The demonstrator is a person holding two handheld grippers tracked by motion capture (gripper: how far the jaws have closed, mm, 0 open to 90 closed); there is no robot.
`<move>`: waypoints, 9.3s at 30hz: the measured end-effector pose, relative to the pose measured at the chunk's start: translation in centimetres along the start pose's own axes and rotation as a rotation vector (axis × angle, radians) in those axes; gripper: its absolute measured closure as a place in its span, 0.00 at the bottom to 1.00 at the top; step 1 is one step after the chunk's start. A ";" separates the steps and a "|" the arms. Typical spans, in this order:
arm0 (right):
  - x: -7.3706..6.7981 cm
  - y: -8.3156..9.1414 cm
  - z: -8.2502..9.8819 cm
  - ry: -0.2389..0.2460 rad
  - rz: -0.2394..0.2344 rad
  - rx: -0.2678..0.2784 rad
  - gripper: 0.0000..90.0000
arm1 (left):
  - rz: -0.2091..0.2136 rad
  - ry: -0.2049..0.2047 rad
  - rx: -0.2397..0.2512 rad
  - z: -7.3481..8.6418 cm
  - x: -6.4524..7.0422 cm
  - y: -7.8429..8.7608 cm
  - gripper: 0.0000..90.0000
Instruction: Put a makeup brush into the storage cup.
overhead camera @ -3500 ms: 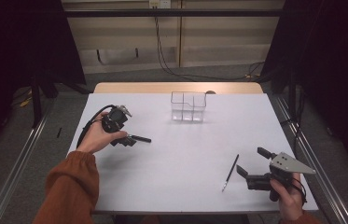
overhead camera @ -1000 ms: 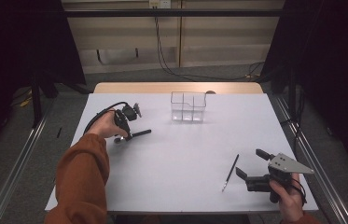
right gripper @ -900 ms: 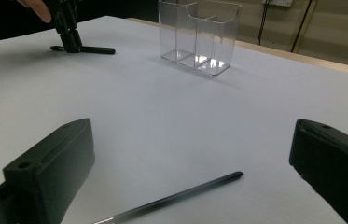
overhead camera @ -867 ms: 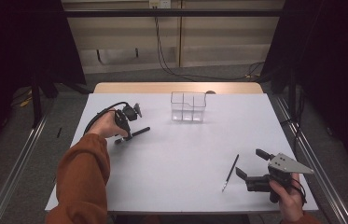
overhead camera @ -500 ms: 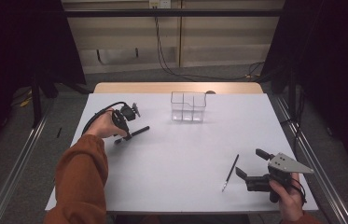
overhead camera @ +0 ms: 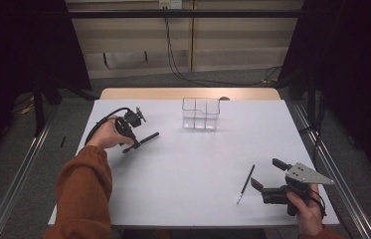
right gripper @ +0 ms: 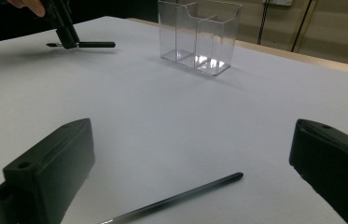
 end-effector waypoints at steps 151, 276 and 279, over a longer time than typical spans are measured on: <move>-1.1 -1.5 -1.3 0.034 -0.068 0.027 0.00 | 0.232 -0.172 0.705 0.4 18.7 3.4 0.86; -9.2 -11.4 -6.1 0.463 -0.728 -0.734 0.38 | 0.158 -0.358 0.243 -0.8 21.7 1.4 0.86; -9.4 -11.4 -6.1 0.466 -0.735 -0.739 0.44 | 0.157 -0.360 0.241 -0.9 21.7 1.3 0.86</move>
Point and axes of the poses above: each handheld gripper's, and its own axes: y roughly backward along the jaws, z roughly out of its underside, x roughly to its right, the point moved 3 cm from there along -y, roughly forward along the jaws, and after that the axes turned 1 degree about x, right-handed, at the moved point
